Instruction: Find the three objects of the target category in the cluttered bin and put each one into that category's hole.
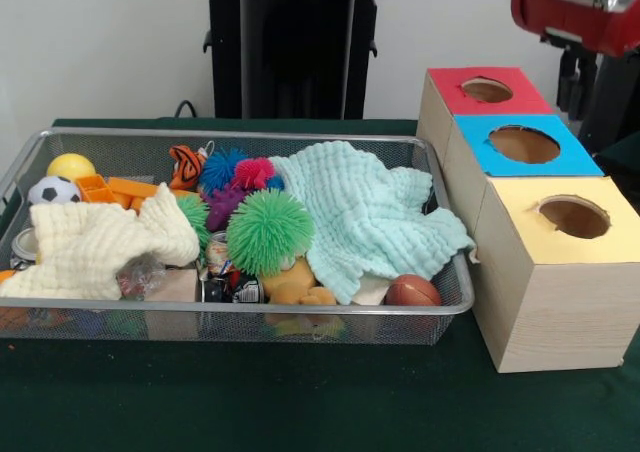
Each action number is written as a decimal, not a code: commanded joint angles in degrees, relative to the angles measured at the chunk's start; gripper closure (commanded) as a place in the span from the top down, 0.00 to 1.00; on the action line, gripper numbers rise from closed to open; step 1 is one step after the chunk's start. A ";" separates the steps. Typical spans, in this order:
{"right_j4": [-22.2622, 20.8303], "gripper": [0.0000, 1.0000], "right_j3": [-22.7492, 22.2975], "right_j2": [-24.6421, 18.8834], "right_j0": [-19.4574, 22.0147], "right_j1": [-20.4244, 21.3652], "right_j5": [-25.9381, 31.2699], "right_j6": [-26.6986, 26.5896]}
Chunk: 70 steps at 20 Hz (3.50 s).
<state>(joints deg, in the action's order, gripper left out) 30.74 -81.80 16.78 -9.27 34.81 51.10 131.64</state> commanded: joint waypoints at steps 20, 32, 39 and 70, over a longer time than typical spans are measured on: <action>-25.84 0.00 6.16 3.02 10.12 -3.14 -6.18 -3.25; -29.75 0.00 3.59 -1.02 15.06 -3.43 -12.27 -3.85; -31.41 0.00 3.63 -4.58 19.65 -3.48 -14.58 -7.15; -47.57 1.00 6.90 -16.97 31.35 -5.90 -33.26 -6.78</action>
<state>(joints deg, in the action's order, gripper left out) -12.61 -74.05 7.06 20.46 30.89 19.41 131.64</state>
